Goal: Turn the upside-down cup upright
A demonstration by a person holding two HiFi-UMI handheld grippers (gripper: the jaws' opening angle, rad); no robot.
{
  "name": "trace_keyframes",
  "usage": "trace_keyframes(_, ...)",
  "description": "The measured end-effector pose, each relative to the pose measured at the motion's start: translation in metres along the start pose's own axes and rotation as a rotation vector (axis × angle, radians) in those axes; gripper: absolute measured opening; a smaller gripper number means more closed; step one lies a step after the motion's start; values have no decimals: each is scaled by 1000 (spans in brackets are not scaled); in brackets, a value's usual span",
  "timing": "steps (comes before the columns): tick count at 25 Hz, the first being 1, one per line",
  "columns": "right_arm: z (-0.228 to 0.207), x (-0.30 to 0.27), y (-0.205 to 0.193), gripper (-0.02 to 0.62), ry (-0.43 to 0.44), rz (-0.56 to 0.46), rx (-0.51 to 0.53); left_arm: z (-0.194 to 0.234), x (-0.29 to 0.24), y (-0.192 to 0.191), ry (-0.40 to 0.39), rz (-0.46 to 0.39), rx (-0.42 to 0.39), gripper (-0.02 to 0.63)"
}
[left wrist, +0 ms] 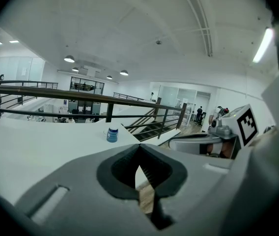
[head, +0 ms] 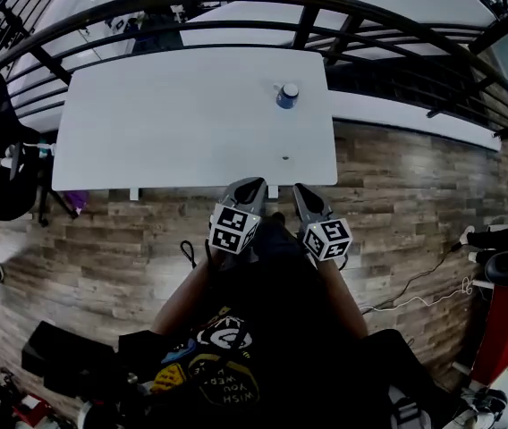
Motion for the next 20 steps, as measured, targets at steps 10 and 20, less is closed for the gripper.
trace_keyframes(10, -101, -123, -16, -2, 40, 86, 116, 65, -90, 19, 67, 48, 22, 5)
trace_keyframes(20, -221, -287, -38, 228, 76, 174, 251, 120, -194, 45, 157, 129, 8, 5)
Point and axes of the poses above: the fingertips, and each gripper's own axes: x backward along the fingers, z to its left, y out of its top, the point moved 5 cm from there along x, backward along the fingers, and after that the axes turned 5 degrees about -y, right-handed, at the moved point
